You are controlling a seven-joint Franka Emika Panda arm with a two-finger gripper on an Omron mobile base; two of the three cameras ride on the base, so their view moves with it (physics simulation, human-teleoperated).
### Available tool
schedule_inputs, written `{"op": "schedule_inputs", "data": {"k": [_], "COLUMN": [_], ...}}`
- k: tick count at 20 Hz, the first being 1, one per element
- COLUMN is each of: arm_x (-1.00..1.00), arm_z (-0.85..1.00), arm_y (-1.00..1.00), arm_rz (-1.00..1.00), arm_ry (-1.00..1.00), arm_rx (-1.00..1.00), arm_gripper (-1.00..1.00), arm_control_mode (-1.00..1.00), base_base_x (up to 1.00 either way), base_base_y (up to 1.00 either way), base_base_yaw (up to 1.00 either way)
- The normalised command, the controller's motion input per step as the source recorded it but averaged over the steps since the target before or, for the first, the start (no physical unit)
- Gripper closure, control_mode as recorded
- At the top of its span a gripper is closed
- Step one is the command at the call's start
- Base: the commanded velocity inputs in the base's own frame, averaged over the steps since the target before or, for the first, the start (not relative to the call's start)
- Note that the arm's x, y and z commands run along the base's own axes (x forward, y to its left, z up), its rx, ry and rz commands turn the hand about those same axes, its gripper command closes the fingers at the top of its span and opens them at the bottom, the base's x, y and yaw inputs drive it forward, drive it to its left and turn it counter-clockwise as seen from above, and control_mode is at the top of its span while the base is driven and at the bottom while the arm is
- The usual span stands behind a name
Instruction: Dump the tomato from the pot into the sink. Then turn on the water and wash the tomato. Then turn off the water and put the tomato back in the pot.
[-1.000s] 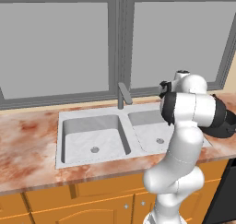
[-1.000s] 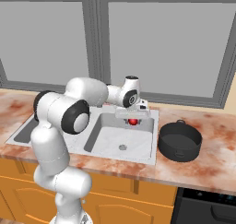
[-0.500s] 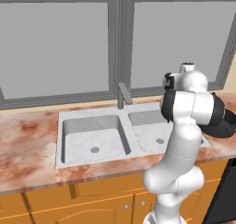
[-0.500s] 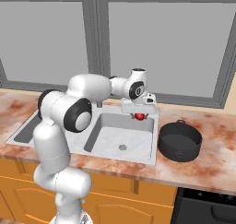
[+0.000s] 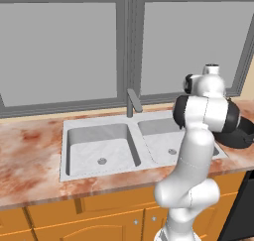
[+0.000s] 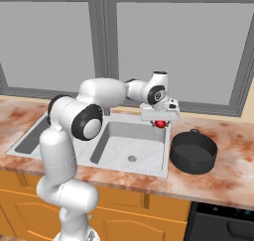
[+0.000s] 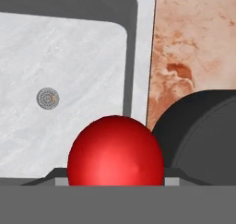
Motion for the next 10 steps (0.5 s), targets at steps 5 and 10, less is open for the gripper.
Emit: {"op": "schedule_inputs", "data": {"k": [5,10], "arm_x": [0.0,-0.03], "arm_z": [0.0,0.0], "arm_y": [-0.55,-0.62], "arm_rz": [0.0,0.0], "arm_ry": [0.0,0.0], "arm_rx": [0.0,0.0], "arm_gripper": [1.0,1.0], "arm_control_mode": [-1.0,-1.0], "base_base_x": [0.0,0.0], "base_base_y": [0.0,0.0], "base_base_yaw": [0.0,0.0]}}
